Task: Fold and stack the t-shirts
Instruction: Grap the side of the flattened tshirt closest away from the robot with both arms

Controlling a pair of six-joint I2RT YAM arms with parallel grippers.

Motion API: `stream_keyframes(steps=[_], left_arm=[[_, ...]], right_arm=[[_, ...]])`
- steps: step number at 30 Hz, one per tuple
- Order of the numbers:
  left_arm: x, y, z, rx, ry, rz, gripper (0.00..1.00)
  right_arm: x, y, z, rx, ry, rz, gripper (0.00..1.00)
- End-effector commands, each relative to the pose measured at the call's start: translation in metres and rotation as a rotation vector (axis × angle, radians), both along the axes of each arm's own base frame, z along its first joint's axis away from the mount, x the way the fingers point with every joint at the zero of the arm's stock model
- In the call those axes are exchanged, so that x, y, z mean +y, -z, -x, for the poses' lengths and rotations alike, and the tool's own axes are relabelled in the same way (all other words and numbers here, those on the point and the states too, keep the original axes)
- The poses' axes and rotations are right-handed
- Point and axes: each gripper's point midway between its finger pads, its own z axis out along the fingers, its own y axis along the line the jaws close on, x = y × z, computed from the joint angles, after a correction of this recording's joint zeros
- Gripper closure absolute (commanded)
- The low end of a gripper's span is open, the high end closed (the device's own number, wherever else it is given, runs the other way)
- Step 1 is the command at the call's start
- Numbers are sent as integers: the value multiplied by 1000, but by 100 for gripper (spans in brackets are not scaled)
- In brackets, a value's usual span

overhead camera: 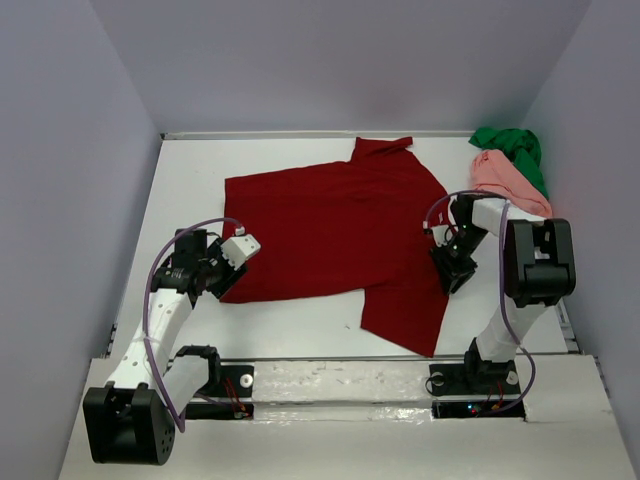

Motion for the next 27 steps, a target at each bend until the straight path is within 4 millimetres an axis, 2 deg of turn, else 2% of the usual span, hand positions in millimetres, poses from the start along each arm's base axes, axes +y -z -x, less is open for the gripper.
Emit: stream_keyframes(steps=[1,2,3,5,6,14,21,27], left_arm=[[0,-3,-1,-23,-2,-4,39],[0,-3,-1,-23,1,-5,39],[0,-3,-1,-24,2,-6,39],[1,-3,0,-20,0,-10,39],[1,-4,0,-21,4,-11,39],[3,-3,10,24,50,-49,39],[7,1,24,88,177,-141,39],[10,14,37,177,305,-210,38]], right_arm=[[5,5,-8,-13,-11,-12,65],[4,6,-9,-14,-8,-8,69],[4,8,-8,-6,-9,-5,78],[3,10,-7,-2,-10,-1,89],[2,10,-6,0,-9,2,99],[-8,3,-3,-35,-21,59,100],[-15,-9,-16,-99,-3,111,100],[-12,-16,-26,-127,27,103,100]])
